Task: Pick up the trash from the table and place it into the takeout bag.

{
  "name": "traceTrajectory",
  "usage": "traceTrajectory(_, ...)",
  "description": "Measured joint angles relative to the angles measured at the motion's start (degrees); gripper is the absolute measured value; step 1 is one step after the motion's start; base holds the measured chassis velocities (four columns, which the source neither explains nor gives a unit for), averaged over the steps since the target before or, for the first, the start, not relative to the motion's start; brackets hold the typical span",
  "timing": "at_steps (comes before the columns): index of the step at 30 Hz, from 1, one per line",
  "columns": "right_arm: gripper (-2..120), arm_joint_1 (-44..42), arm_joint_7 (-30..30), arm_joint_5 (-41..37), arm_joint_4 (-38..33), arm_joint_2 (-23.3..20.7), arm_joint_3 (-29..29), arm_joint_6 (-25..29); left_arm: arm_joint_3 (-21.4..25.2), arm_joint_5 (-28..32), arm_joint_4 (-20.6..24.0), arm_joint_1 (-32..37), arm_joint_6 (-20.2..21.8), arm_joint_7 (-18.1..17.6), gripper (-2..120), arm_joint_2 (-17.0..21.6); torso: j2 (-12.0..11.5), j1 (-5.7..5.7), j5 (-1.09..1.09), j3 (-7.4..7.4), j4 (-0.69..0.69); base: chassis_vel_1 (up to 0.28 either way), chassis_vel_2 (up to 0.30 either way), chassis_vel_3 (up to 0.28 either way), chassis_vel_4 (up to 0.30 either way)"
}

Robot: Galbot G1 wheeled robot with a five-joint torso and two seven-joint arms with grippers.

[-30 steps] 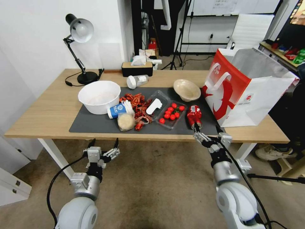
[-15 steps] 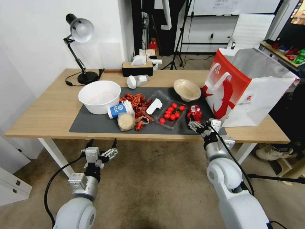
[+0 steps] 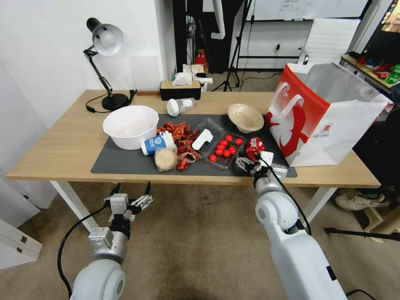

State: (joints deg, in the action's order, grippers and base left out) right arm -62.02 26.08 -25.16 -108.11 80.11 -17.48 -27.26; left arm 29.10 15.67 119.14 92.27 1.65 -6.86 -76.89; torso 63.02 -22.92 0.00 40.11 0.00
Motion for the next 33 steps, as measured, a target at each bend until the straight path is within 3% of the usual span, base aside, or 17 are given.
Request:
traceTrajectory(8,96,0.0,1.6,-0.2,-0.2,-0.2,-0.2,-0.5,0.0,-0.2,-0.1,0.0,-0.3,0.0,100,0.0,0.0,0.01,0.00,0.00,0.00,0.000,0.000,0.000,0.000)
traceTrajectory(19,64,-0.5,3.1,-1.6,-0.7,-0.3,-0.6,-0.5,0.2,-0.4,0.3,0.4,-0.7,-0.1,100,0.4,0.0,0.01,0.00,0.00,0.00,0.000,0.000,0.000,0.000)
traceTrajectory(25,53,-0.9,3.4,-2.0,-1.2,-0.4,-0.8,-0.5,0.3,-0.4,0.6,0.4,-0.8,-0.2,100,0.5,0.0,0.01,0.00,0.00,0.00,0.000,0.000,0.000,0.000)
traceTrajectory(33,53,-2.5,2.3,-2.4,-3.9,-1.8,-1.8,-0.5,0.1,-0.6,0.6,0.5,-1.5,-0.2,100,0.6,0.0,0.00,0.01,0.00,0.00,0.000,0.000,0.000,0.000)
